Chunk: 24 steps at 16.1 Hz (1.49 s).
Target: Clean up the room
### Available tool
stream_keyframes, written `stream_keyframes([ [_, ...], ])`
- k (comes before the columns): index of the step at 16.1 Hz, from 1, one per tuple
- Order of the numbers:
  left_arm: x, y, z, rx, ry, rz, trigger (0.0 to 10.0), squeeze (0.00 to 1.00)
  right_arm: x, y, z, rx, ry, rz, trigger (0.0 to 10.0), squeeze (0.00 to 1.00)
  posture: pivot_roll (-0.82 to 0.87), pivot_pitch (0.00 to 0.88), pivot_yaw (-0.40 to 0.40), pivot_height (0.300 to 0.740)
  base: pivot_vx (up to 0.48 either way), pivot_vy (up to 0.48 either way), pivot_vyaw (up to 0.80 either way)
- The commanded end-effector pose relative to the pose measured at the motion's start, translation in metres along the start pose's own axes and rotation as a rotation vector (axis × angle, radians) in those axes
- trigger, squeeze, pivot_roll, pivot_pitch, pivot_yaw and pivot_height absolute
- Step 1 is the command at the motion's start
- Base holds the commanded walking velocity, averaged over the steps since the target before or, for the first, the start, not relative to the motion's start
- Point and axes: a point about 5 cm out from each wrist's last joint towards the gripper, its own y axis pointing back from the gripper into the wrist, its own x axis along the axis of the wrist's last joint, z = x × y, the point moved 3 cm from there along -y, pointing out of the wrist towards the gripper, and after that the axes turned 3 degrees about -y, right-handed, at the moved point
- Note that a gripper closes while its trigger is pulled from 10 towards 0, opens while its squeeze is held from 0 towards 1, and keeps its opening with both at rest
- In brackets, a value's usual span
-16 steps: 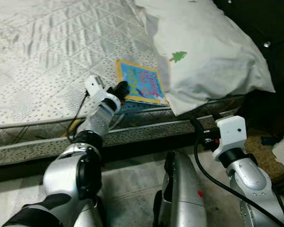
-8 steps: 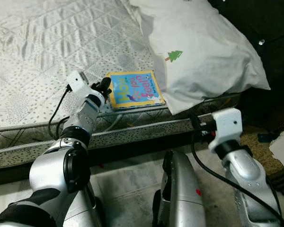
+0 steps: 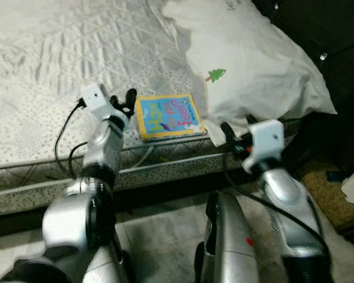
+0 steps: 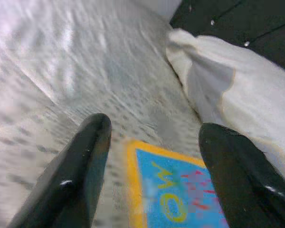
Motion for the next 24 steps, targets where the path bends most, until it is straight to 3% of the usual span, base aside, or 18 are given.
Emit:
stream_keyframes([
  [1,-0.003,0.012,-0.006,0.041,-0.121,0.037,10.0,1.0,-0.005,-0.009,-0.007,0.026,-0.028,-0.005,10.0,0.0,-0.02,0.0,-0.047,0.474,0.0,0.0,0.0],
  [3,-0.007,0.043,-0.029,0.17,-0.258,0.073,10.0,1.0,-0.014,-0.026,-0.019,0.074,-0.081,-0.024,10.0,0.0,0.02,0.0,-0.045,0.474,0.0,0.0,0.0],
  [4,-0.006,0.051,-0.037,0.217,-0.272,0.076,10.0,1.0,-0.016,-0.033,-0.018,0.067,-0.083,-0.028,10.0,0.0,0.04,0.0,-0.042,0.474,0.0,0.0,0.0],
  [7,-0.001,0.069,-0.046,0.214,-0.368,0.105,10.0,1.0,-0.012,-0.048,-0.011,0.039,-0.177,0.003,10.0,0.0,0.07,0.0,-0.042,0.474,0.0,0.0,0.0],
  [11,0.01,0.064,-0.047,0.242,-0.411,0.105,10.0,1.0,-0.003,-0.069,-0.015,0.043,-0.232,0.066,10.0,0.0,0.08,0.0,-0.023,0.525,0.0,0.0,0.0],
  [12,0.011,0.064,-0.046,0.243,-0.413,0.104,10.0,0.34,-0.001,-0.072,-0.015,0.043,-0.241,0.078,10.0,0.0,0.08,0.0,-0.02,0.534,0.0,0.0,0.0],
  [13,0.013,0.063,-0.045,0.243,-0.413,0.107,10.0,0.0,0.0,-0.075,-0.016,0.043,-0.245,0.088,10.0,0.0,0.08,0.0,-0.017,0.544,0.0,0.0,0.0],
  [20,0.025,0.051,-0.031,0.217,-0.448,0.147,10.0,0.0,-0.001,-0.078,-0.014,0.013,-0.273,0.119,10.0,0.0,0.08,0.0,0.003,0.622,0.0,0.0,0.0],
  [24,0.024,0.052,-0.023,0.192,-0.455,0.141,10.0,0.0,-0.008,-0.072,-0.012,-0.012,-0.276,0.115,10.0,0.0,0.08,0.0,0.007,0.669,0.0,0.0,0.0],
])
